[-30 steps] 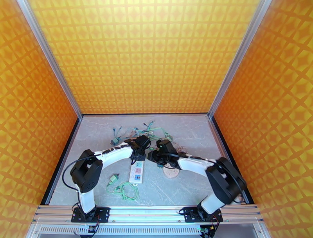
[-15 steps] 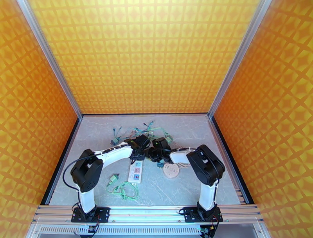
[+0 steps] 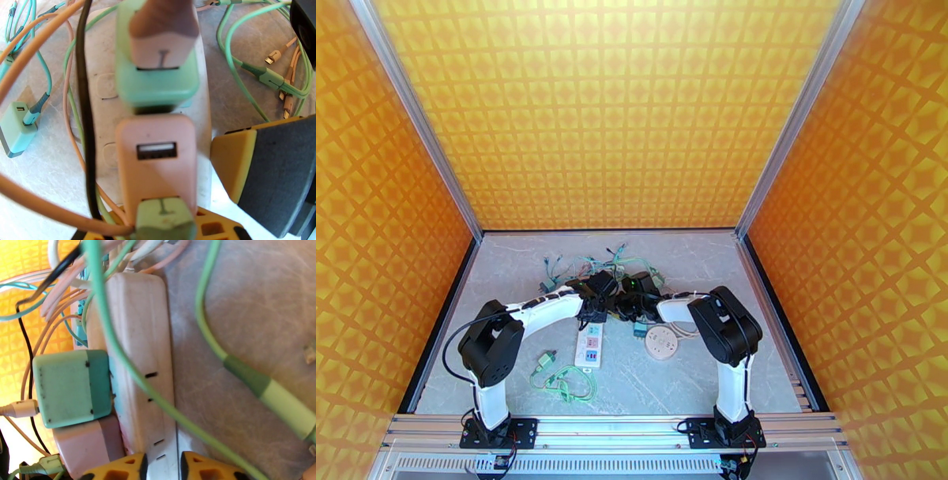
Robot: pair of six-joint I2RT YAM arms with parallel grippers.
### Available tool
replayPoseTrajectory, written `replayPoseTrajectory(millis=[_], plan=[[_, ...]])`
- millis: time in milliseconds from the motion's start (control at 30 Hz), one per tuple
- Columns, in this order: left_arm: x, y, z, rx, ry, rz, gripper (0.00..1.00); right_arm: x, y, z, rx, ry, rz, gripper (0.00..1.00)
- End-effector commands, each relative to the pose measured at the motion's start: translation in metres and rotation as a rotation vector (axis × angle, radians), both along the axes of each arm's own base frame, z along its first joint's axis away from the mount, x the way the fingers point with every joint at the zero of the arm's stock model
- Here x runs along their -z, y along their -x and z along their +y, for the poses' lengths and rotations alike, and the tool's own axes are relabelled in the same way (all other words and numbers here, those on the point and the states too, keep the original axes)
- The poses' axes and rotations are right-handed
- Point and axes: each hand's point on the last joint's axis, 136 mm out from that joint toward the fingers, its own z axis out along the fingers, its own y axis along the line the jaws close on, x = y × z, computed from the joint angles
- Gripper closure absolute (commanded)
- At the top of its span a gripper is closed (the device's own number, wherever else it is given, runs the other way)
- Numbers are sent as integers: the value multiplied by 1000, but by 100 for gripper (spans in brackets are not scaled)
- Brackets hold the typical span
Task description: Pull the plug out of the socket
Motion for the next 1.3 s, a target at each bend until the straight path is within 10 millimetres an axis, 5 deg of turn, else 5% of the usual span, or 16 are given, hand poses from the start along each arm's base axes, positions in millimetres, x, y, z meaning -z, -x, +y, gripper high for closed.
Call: replayPoseTrajectory(millis=[0,200,567,733,1033,1267], plan=[[-9,8,-40,90,176,44,86,42,16,-13,-6,148,77,74],[-29,1,-39,62,267,30,86,47,21,-24,-18,227,79,74],[-12,6,-33,61,237,62,86,-30,-5,-11,-9,73,-108,72],[-8,7,-34,62,231,71,86,-49,-11,0,-21,-7,-134,71],[-8,6,-35,65,227,73,86,19,3,-8,-25,80,31,69],[-14,3,-37,76,229,64,87,44,15,-23,-32,184,84,73]])
